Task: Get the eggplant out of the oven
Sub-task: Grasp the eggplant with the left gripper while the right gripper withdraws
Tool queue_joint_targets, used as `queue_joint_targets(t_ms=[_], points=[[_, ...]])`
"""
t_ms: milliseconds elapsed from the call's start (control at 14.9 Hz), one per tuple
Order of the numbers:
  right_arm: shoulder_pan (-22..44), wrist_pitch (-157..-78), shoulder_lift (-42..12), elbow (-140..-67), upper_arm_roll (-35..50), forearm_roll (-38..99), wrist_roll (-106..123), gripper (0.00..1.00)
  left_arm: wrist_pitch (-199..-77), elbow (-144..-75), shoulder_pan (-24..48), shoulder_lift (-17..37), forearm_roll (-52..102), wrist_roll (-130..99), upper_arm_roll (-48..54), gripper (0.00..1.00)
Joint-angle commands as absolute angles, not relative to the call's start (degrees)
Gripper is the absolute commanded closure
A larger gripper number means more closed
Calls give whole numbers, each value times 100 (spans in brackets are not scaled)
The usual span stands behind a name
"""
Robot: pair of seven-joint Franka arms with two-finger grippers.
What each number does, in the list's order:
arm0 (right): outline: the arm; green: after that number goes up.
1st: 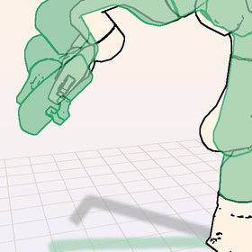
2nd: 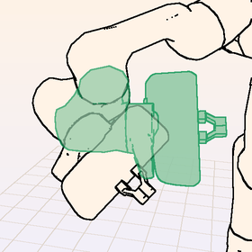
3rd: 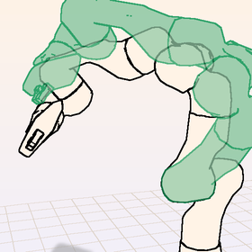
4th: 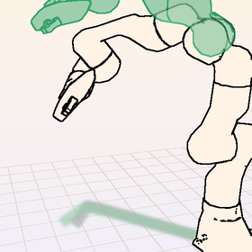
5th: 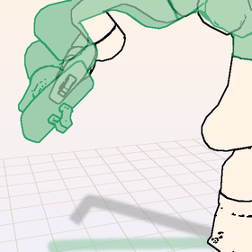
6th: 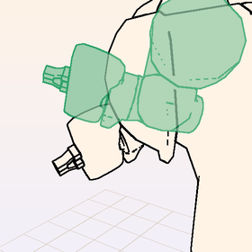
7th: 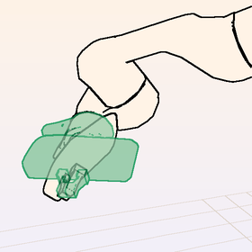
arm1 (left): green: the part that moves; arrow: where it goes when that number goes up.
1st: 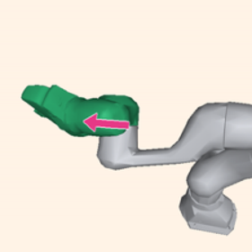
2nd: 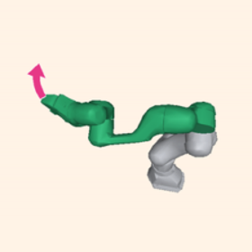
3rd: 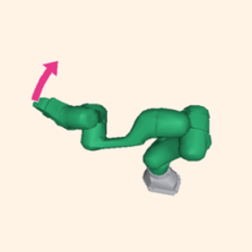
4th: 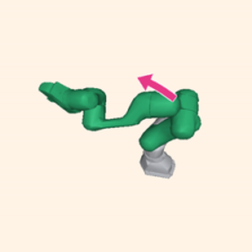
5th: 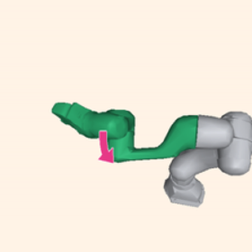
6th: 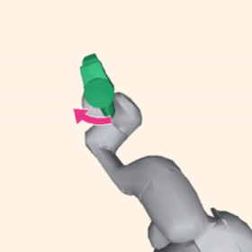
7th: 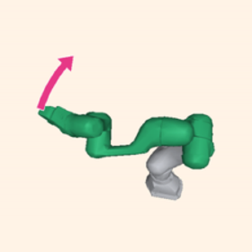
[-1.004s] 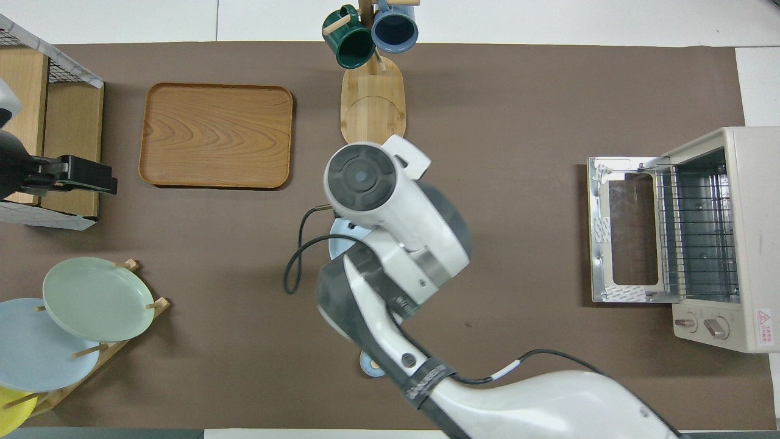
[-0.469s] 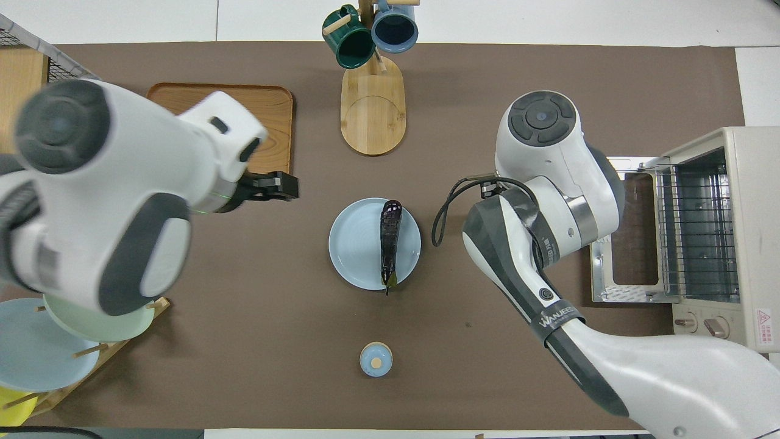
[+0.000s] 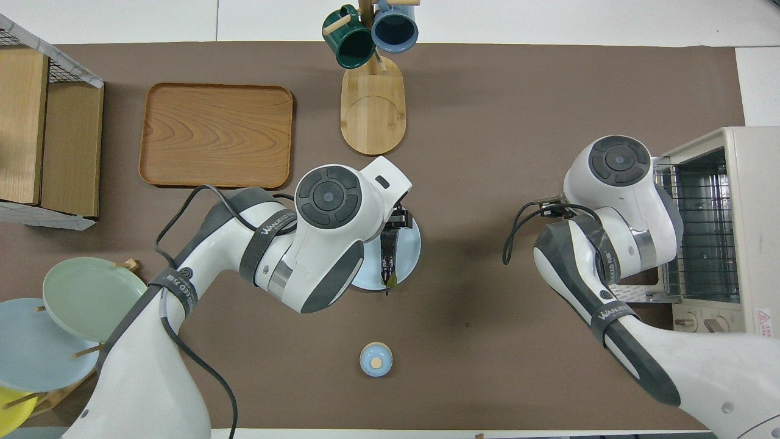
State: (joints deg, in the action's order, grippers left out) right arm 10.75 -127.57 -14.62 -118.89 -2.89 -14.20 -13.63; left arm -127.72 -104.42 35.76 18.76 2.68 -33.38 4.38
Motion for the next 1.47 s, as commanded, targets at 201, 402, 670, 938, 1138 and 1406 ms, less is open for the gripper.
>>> queue_joint_targets(t_ms=[201,402,670,938,1138,1406], points=[[879,-13017,-1213,-12322,-202,-1713,-1248,100,-13227,-10547,3841,2083,334,-3287,334,0],[800,-12955,-1187,-12322,-202,-1740,-1239,100,-13271,-10599,3928,2127,334,-3270,325,0],[809,-12903,-1187,-12322,-202,-2038,-1082,100,-13746,-10898,3955,2171,325,-3252,325,0],[800,-12605,-1169,-12095,-202,-2223,-608,100,-13764,-10907,3946,2171,325,-3252,325,10],[625,-12034,-924,-11717,-193,-2224,-37,100,-13755,-10907,3929,2171,325,-3243,325,44],[300,-11725,-484,-11689,-193,-2162,412,100,-13702,-10890,3885,2162,325,-3225,325,90]])
